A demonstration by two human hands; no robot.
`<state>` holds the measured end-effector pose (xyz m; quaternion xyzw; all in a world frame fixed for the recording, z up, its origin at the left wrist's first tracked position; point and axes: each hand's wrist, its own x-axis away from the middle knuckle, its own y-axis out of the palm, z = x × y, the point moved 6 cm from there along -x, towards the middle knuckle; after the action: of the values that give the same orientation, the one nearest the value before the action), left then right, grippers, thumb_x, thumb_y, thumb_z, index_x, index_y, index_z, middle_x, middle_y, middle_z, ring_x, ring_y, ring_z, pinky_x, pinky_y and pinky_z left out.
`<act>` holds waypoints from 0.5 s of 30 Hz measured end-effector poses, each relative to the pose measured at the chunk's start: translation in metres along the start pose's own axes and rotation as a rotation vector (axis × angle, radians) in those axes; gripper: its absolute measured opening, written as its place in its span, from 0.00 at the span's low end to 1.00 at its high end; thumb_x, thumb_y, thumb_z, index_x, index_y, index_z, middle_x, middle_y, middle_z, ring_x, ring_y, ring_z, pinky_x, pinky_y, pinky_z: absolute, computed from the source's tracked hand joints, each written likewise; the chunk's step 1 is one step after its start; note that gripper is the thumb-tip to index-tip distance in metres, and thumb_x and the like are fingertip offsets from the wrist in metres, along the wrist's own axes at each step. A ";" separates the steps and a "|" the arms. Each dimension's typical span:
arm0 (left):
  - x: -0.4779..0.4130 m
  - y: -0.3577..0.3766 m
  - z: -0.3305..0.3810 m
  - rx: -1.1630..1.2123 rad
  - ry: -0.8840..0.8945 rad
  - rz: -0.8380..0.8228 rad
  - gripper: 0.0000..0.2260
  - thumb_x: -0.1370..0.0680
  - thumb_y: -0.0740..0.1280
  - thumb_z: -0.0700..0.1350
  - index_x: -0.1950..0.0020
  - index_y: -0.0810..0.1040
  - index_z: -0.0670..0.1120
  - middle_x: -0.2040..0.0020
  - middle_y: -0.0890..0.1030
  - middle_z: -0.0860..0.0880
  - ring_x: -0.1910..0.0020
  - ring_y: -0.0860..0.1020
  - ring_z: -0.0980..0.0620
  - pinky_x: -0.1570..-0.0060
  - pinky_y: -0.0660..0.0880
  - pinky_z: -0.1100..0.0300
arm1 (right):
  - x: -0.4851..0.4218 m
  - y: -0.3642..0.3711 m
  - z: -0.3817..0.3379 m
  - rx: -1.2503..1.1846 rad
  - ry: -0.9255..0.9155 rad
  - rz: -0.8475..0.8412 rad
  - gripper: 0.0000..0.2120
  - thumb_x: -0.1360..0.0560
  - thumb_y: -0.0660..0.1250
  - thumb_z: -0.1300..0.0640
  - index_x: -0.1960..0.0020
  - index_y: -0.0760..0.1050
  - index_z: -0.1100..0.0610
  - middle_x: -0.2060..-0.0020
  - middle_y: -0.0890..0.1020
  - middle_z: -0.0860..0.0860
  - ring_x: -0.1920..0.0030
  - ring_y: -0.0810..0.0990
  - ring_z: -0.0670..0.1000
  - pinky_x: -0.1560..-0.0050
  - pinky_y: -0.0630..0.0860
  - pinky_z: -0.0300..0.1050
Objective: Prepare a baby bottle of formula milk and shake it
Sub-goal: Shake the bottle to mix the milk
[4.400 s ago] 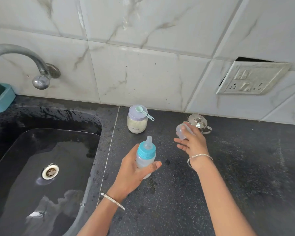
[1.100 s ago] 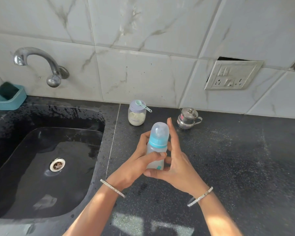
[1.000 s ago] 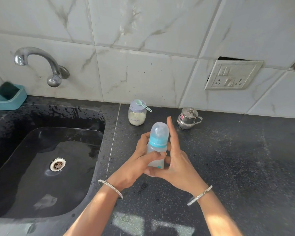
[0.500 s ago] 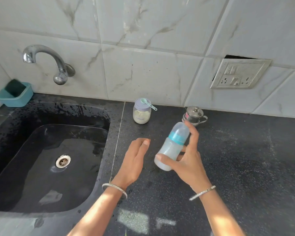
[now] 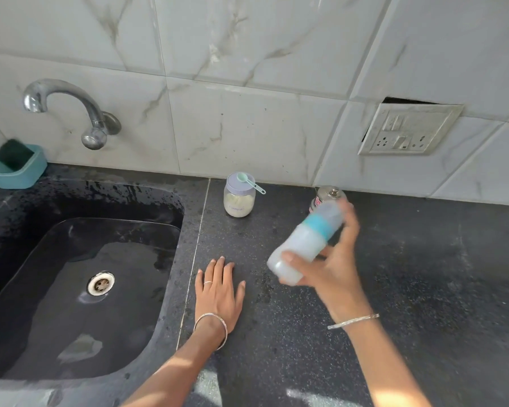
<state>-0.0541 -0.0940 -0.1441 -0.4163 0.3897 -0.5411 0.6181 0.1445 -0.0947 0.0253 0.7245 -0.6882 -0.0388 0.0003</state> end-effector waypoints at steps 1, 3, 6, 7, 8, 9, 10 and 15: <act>0.001 0.000 0.000 -0.003 0.008 0.006 0.24 0.17 0.55 0.59 0.25 0.67 0.49 0.21 0.64 0.47 0.20 0.58 0.45 0.22 0.51 0.44 | 0.006 0.011 0.008 0.052 0.035 -0.082 0.59 0.41 0.87 0.58 0.24 0.57 0.28 0.36 0.80 0.42 0.47 0.88 0.52 0.62 0.86 0.64; 0.001 -0.001 0.000 0.002 0.013 0.018 0.24 0.18 0.57 0.59 0.25 0.68 0.48 0.22 0.66 0.47 0.20 0.59 0.44 0.22 0.51 0.43 | 0.013 0.022 0.017 0.023 0.072 -0.124 0.59 0.42 0.88 0.57 0.25 0.58 0.27 0.33 0.78 0.50 0.46 0.87 0.55 0.62 0.86 0.62; 0.002 -0.002 0.001 -0.007 -0.001 0.017 0.23 0.18 0.55 0.59 0.26 0.68 0.50 0.21 0.65 0.48 0.20 0.59 0.46 0.22 0.49 0.44 | 0.007 0.010 0.018 -0.270 0.065 0.115 0.53 0.40 0.86 0.58 0.30 0.61 0.25 0.30 0.74 0.56 0.39 0.84 0.61 0.61 0.84 0.71; 0.002 -0.002 0.001 -0.008 -0.003 0.017 0.23 0.18 0.54 0.59 0.26 0.68 0.50 0.22 0.66 0.48 0.20 0.59 0.46 0.22 0.50 0.45 | 0.005 0.006 0.016 -0.329 0.053 0.168 0.52 0.38 0.86 0.59 0.31 0.62 0.24 0.31 0.74 0.57 0.37 0.83 0.63 0.59 0.84 0.72; 0.003 -0.002 0.001 -0.010 -0.004 0.015 0.23 0.18 0.55 0.59 0.26 0.69 0.50 0.22 0.66 0.48 0.21 0.59 0.46 0.22 0.50 0.44 | 0.005 0.005 0.015 -0.331 0.052 0.176 0.52 0.38 0.86 0.59 0.31 0.61 0.23 0.31 0.74 0.57 0.37 0.83 0.64 0.59 0.83 0.73; 0.003 -0.002 0.001 -0.011 -0.003 0.015 0.23 0.18 0.55 0.59 0.27 0.69 0.50 0.22 0.67 0.47 0.21 0.60 0.45 0.22 0.51 0.44 | 0.005 0.005 0.016 -0.280 0.067 0.133 0.53 0.37 0.86 0.61 0.30 0.61 0.23 0.32 0.75 0.55 0.39 0.84 0.62 0.60 0.83 0.73; 0.003 -0.002 0.000 -0.013 -0.001 0.020 0.23 0.18 0.56 0.59 0.27 0.70 0.49 0.23 0.68 0.46 0.21 0.61 0.44 0.22 0.53 0.43 | 0.005 0.008 0.017 -0.203 0.096 0.048 0.55 0.38 0.87 0.62 0.29 0.61 0.24 0.34 0.76 0.53 0.41 0.85 0.59 0.62 0.83 0.72; 0.003 -0.002 -0.001 0.002 0.002 0.052 0.23 0.19 0.58 0.58 0.28 0.72 0.48 0.24 0.70 0.46 0.22 0.64 0.44 0.23 0.55 0.42 | 0.008 0.012 0.021 -0.174 0.127 -0.050 0.55 0.39 0.87 0.59 0.28 0.61 0.25 0.40 0.82 0.47 0.44 0.87 0.56 0.63 0.83 0.73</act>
<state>-0.0554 -0.0974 -0.1427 -0.4051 0.4006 -0.5254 0.6320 0.1314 -0.1021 0.0045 0.7398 -0.6624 -0.0525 0.1058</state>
